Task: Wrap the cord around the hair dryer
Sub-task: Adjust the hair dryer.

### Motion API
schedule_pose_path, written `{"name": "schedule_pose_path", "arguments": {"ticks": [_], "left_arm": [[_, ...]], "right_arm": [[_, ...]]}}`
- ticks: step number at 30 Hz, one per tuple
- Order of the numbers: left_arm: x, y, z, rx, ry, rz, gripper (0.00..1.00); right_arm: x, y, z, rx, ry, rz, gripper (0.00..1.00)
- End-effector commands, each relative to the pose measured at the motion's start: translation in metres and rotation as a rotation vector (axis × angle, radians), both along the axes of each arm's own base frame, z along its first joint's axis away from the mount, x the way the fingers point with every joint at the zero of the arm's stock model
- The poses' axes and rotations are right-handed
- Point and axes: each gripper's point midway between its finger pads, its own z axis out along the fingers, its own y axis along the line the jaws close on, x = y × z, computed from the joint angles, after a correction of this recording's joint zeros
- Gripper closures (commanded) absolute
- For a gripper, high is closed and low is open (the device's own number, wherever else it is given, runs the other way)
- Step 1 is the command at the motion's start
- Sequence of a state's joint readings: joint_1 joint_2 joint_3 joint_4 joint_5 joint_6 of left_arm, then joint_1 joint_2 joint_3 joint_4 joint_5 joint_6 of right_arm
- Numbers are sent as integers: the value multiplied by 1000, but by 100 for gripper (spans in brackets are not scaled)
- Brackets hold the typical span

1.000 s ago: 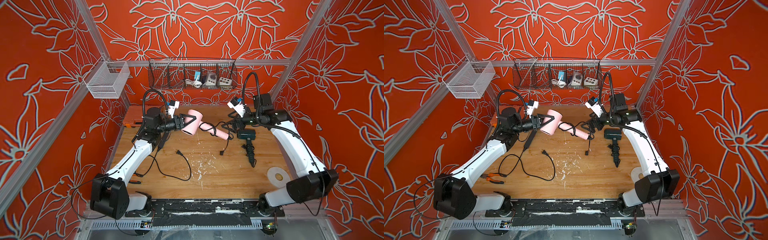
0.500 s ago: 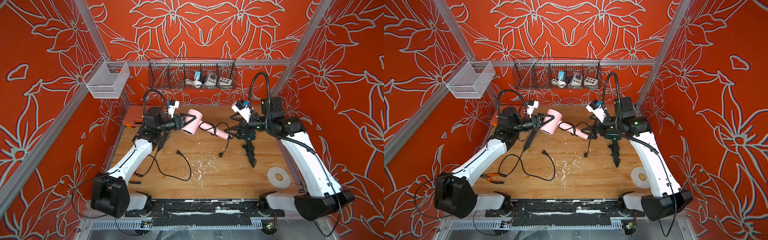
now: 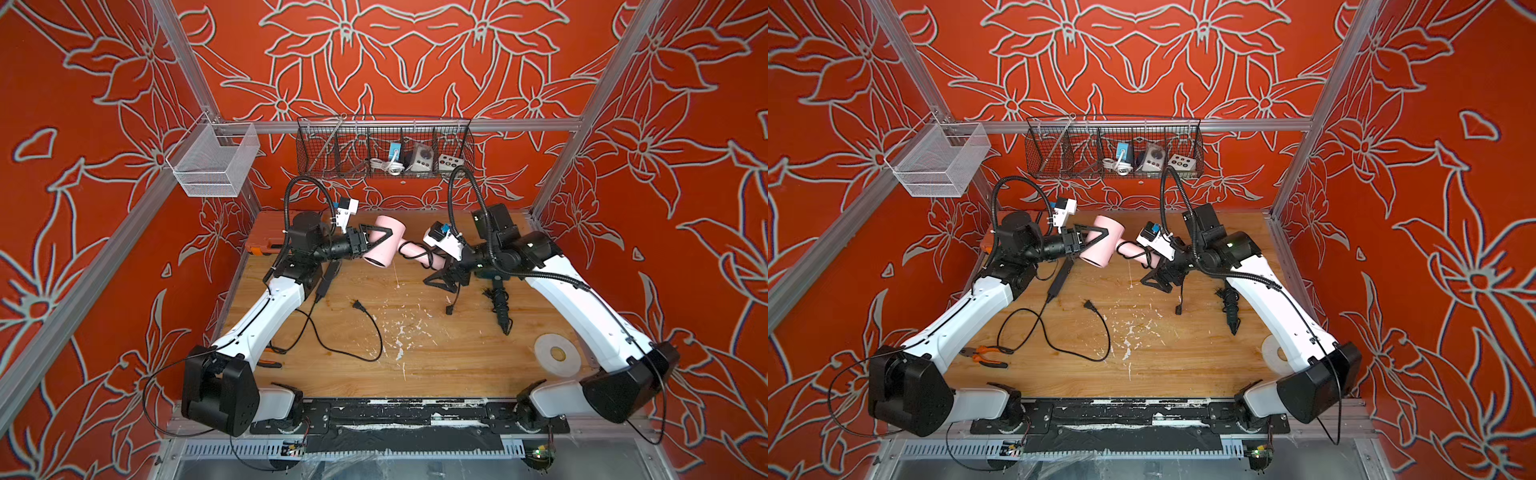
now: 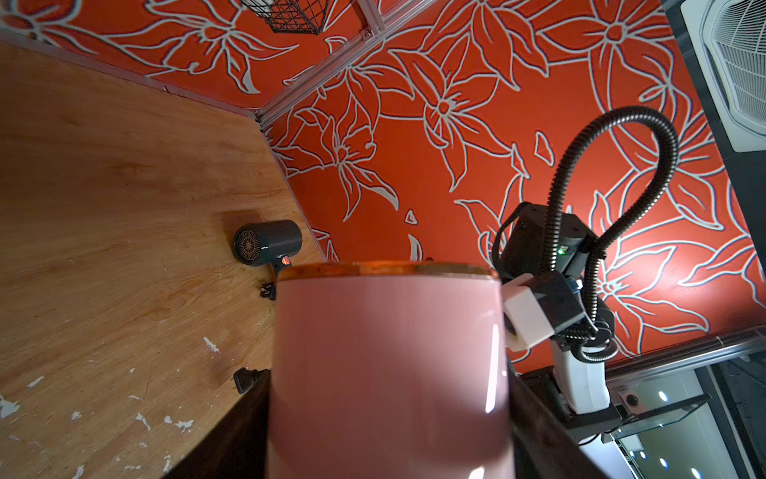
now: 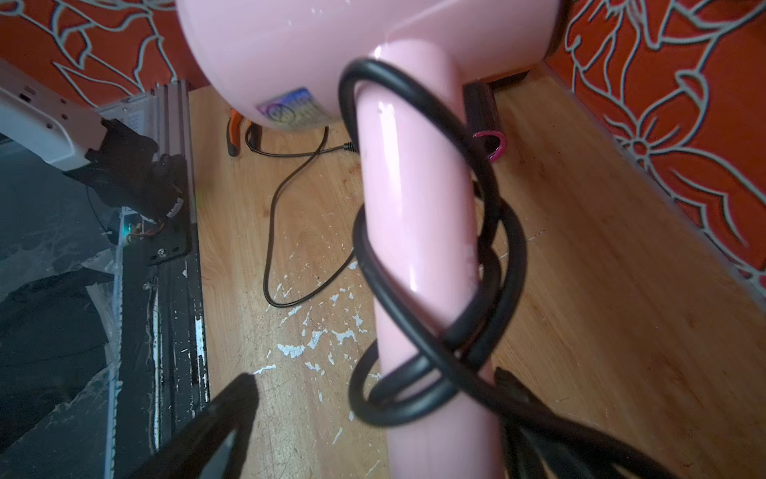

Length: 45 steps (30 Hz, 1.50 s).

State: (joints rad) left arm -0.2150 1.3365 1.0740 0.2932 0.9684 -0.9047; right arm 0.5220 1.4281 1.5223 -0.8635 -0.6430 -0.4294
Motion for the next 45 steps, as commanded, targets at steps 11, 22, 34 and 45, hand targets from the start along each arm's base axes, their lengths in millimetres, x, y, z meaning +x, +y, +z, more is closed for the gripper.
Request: {"name": "schedule_pose_path", "arguments": {"ticks": [11,22,34,45], "left_arm": [[-20,1,37,-40,-117,-48,100],[-58,-4,22,62,-134,-231,93],[-98,-17,7,118,-142,-395,51],[-107,-44,-5,186,-138,-430,33]], "right_arm": [[19,12,14,-17,-164,-23,73],[3,-4,21,-109,-276,66,100],[-12,-3,31,-87,-310,150,100],[-18,18,34,-71,-315,191,100]]}}
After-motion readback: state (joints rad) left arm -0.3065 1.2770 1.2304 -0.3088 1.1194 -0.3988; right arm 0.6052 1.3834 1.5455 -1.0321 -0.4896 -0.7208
